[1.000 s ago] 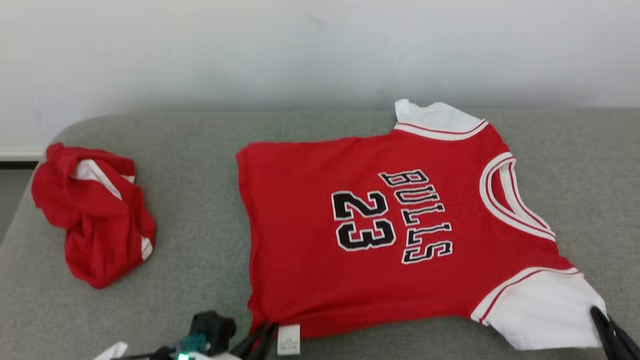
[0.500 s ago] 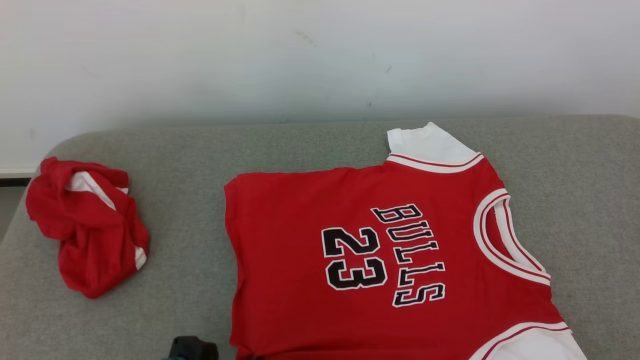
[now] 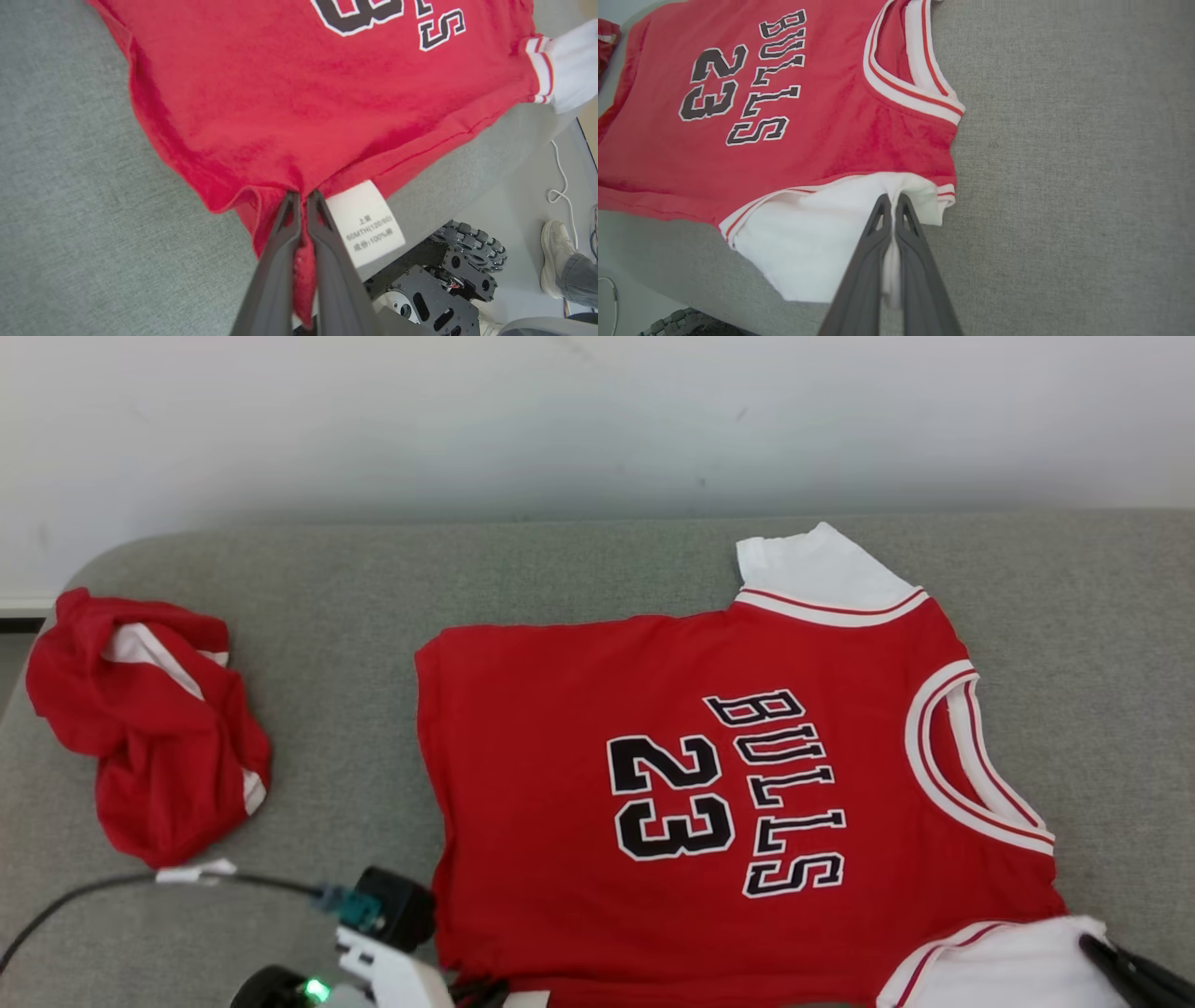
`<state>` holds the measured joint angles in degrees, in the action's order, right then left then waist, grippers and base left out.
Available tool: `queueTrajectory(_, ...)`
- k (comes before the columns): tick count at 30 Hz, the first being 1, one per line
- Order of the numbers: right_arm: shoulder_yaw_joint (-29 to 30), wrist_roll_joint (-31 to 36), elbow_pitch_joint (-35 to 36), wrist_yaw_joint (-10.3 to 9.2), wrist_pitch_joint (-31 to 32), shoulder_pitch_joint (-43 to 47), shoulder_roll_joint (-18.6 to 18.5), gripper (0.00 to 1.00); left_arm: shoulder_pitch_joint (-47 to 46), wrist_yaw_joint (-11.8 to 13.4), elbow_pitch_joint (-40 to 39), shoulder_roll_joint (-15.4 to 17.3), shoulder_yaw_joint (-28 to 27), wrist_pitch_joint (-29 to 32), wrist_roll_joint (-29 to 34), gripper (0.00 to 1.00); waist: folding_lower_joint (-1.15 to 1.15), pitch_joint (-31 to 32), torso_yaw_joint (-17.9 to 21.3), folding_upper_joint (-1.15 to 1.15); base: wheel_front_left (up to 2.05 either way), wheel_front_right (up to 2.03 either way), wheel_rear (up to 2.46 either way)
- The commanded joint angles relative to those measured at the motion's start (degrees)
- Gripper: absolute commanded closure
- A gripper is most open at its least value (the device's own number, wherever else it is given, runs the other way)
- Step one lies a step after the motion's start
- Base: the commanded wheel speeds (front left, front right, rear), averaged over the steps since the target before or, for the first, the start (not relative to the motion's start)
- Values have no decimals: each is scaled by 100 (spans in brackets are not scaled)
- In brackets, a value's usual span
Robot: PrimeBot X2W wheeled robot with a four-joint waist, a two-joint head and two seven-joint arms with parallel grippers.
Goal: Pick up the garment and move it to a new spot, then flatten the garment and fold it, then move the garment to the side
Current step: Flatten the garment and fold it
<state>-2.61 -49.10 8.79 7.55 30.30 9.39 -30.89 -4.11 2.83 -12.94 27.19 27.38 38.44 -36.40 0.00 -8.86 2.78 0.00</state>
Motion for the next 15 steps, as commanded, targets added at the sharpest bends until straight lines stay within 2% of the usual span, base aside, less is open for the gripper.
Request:
queueTrajectory(1, 16, -105, 19, -14, 229, -241, -98, 100, -264, -36, -65, 15, 6, 288, -150, 100, 0, -92, -59, 0, 0, 0, 0)
queueTrajectory(7, -10, -295, -123, -14, 983, -1141, -285, 100, -1076, 126, 0, -248, -47, 1203, -675, 100, 0, -375, -118, 0, 0, 0, 0)
queueTrajectory(15, -249, -162, -509, -14, 1430, -2226, -404, 100, -1965, 373, 326, -430, -214, 1882, -1012, 100, 0, -797, -130, 0, 0, 0, 0)
